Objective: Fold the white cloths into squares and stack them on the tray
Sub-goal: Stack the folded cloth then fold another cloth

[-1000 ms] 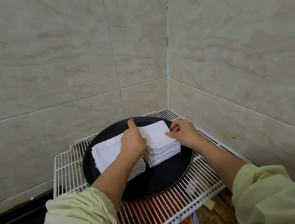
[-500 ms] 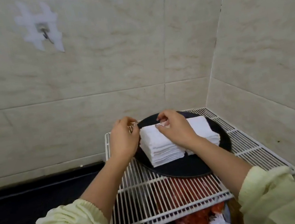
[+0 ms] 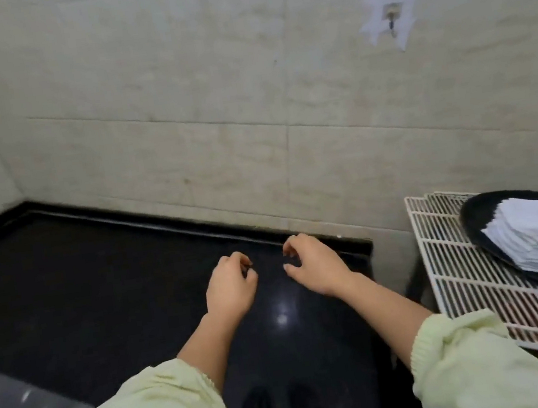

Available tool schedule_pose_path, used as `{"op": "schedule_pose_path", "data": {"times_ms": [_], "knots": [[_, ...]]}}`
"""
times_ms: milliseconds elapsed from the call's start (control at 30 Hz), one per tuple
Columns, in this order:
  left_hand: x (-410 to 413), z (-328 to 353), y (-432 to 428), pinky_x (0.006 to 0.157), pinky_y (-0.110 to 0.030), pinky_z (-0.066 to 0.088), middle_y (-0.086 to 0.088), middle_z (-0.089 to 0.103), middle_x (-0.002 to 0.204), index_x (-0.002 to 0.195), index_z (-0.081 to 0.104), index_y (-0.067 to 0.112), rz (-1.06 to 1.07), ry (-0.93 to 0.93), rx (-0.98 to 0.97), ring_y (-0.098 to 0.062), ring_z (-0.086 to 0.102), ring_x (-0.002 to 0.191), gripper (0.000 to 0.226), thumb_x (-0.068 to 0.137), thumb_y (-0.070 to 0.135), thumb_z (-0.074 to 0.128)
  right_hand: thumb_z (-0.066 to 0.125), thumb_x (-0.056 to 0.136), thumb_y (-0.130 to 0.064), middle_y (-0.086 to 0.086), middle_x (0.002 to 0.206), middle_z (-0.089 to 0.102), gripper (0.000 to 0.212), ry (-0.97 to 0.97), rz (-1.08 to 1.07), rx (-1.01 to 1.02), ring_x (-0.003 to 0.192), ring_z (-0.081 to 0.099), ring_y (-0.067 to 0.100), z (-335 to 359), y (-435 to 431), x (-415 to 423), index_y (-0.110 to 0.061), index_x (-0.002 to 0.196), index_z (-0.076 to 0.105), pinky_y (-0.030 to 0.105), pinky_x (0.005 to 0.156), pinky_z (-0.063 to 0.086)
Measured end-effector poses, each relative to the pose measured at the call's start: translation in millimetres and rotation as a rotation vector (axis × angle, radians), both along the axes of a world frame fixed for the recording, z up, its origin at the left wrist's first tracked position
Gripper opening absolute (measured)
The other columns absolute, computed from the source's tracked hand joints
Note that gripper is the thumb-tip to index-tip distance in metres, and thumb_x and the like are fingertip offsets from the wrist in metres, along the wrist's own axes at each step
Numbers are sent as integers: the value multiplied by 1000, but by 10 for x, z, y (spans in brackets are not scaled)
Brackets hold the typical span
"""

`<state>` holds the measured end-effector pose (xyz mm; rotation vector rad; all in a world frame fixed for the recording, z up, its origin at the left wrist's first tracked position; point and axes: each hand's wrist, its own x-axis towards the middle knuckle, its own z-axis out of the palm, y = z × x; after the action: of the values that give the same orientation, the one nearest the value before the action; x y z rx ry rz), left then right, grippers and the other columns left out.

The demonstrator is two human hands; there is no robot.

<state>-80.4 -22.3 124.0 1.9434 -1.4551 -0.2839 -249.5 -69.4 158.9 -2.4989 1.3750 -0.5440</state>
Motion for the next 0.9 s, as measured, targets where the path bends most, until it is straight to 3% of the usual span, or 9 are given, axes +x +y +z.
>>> {"op": "schedule_pose_path", "data": {"times_ms": [400, 667, 900], "knots": [[2546, -429, 1852, 85, -37, 50, -3, 54, 109, 107, 58, 20, 467, -61, 127, -23, 56, 100, 19, 89, 25, 53, 58, 91, -31, 4, 122, 50, 36, 180, 447, 76, 114, 50, 26, -589, 1105, 2926, -17, 122, 48, 40, 93, 45], [3777, -553, 3046, 93, -40, 45, -7, 51, 123, 118, 55, 17, 775, -21, 169, -27, 52, 115, 30, 89, 26, 55, 59, 90, -30, 7, 126, 48, 41, 220, 773, 42, 118, 47, 29, -684, 1953, 4596, -16, 126, 45, 40, 93, 44], [4893, -623, 3799, 91, -39, 46, -6, 48, 128, 123, 52, 18, 987, 6, 231, -25, 49, 117, 34, 91, 28, 55, 59, 91, -31, 8, 131, 44, 47, 291, 991, 25, 124, 42, 29, -795, 2598, 6108, -16, 131, 40, 43, 97, 42]]}}
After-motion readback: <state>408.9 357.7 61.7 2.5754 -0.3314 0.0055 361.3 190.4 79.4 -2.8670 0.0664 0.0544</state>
